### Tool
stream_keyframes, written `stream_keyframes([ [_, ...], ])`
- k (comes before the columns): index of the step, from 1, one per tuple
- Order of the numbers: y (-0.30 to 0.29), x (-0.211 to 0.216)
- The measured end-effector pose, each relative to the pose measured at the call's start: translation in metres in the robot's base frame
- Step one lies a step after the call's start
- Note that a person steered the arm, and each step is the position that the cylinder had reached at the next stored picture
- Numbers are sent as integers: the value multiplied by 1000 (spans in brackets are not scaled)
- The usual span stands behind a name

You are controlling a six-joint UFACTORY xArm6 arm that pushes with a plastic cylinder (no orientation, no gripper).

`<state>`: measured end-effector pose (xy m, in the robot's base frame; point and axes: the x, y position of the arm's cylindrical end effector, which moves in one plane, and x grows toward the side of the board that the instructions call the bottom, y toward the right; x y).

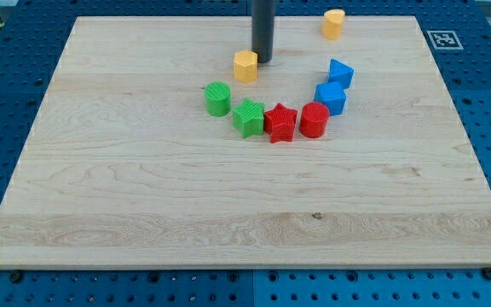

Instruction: Move the yellow heart right to the yellow hexagon

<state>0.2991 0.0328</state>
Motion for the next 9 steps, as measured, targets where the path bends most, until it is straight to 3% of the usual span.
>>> stream_keyframes([
  [2,41,11],
  [4,66,-20],
  [5,89,-15],
  [7,184,-10],
  [9,210,-108],
])
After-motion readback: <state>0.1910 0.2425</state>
